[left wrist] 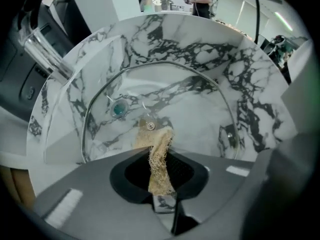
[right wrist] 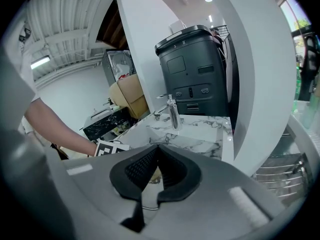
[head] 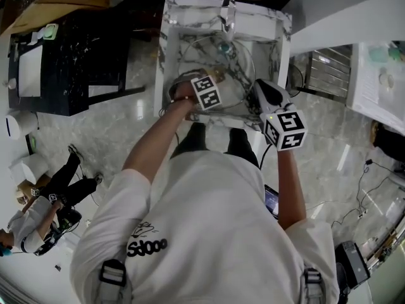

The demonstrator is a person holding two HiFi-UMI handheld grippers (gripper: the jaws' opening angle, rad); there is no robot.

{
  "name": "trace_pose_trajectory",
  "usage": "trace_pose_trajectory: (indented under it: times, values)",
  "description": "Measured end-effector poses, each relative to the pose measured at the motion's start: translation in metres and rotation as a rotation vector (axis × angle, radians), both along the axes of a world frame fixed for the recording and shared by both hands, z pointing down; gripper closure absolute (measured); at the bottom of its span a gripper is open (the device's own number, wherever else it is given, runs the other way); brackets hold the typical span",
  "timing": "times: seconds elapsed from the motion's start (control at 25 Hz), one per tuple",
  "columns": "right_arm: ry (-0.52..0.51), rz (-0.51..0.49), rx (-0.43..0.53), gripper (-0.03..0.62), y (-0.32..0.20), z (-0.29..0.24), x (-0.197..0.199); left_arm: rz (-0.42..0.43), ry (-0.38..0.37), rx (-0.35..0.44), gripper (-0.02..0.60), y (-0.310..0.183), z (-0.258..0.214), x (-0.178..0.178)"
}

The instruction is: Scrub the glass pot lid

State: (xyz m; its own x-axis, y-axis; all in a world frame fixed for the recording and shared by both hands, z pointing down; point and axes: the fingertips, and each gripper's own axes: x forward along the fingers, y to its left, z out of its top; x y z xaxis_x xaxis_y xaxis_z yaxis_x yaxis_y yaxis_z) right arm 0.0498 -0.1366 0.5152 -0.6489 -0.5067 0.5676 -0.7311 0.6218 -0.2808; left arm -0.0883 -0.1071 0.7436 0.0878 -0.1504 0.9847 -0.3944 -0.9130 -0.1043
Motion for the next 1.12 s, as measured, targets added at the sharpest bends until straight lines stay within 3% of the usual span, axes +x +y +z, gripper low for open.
trace_pose_trajectory:
  times: [0.28, 0.52, 0.8, 1.12]
  values:
    - [0.027, 0.002, -0.009, 0.591, -0.004, 0.003, 0.013, -0.151, 0.052, 0.061, 0.525, -0.042, 0.001, -0.012]
    - [0.049, 0.017, -0.015, 0.591, -0.015, 0.005, 0.027, -0.264, 0.139, 0.074, 0.523, -0.071, 0.002, -0.005]
    - [0.064, 0.011, -0.028, 0.591, -0.02, 0.007, 0.034, -0.24, 0.217, 0.057, 0.522, -0.072, 0.002, 0.028]
    - [0.086, -0.016, -0.028, 0.591, -0.025, 0.009, 0.037, -0.132, 0.271, 0.0, 0.522, -0.046, 0.0, 0.069]
